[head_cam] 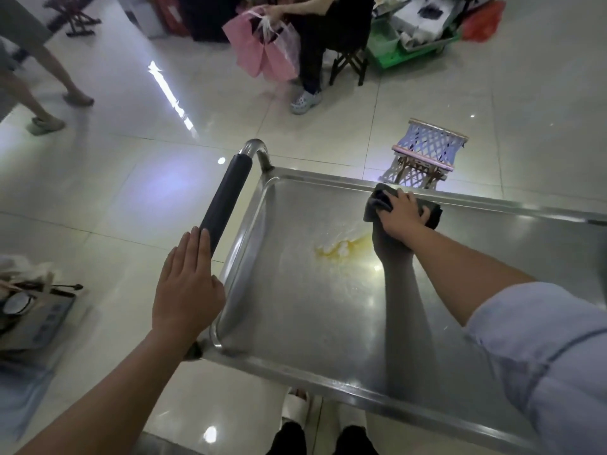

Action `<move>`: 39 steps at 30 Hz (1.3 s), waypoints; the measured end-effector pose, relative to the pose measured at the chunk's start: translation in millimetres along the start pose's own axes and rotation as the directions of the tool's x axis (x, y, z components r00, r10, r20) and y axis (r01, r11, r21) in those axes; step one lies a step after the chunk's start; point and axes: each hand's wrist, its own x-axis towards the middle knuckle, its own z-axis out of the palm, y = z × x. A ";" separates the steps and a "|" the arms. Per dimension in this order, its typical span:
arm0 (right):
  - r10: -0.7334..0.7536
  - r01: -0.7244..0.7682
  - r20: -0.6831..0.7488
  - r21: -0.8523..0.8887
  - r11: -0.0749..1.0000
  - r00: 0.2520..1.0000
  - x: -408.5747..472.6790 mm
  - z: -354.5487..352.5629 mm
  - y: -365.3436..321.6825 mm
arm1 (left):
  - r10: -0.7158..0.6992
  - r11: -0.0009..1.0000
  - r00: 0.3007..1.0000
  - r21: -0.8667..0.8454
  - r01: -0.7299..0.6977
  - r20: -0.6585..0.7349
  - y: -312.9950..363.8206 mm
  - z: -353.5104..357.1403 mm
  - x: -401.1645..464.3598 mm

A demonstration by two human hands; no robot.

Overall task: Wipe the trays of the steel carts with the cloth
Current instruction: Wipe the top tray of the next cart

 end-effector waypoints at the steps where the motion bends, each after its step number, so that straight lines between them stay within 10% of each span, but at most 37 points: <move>1: -0.043 0.043 0.004 -0.033 0.999 0.999 4.9 1.3 -3.9 | 0.004 1.000 1.000 0.006 -0.003 -0.004 0.2 -0.3 -0.5; 25: -0.470 0.494 0.222 -0.069 0.866 0.854 -294.2 117.8 47.4 | 0.002 0.999 0.998 0.043 -0.005 0.061 -10.0 -6.1 -21.6; 31: -0.472 0.489 0.175 -0.072 0.869 0.864 -327.8 130.1 49.7 | 0.335 0.940 0.922 -0.138 -0.312 0.194 44.2 23.9 -76.6; 39: -0.456 0.476 0.154 -0.144 0.867 0.877 -326.7 133.8 57.2 | -0.060 0.898 0.943 -0.395 0.193 0.326 65.3 85.9 -101.5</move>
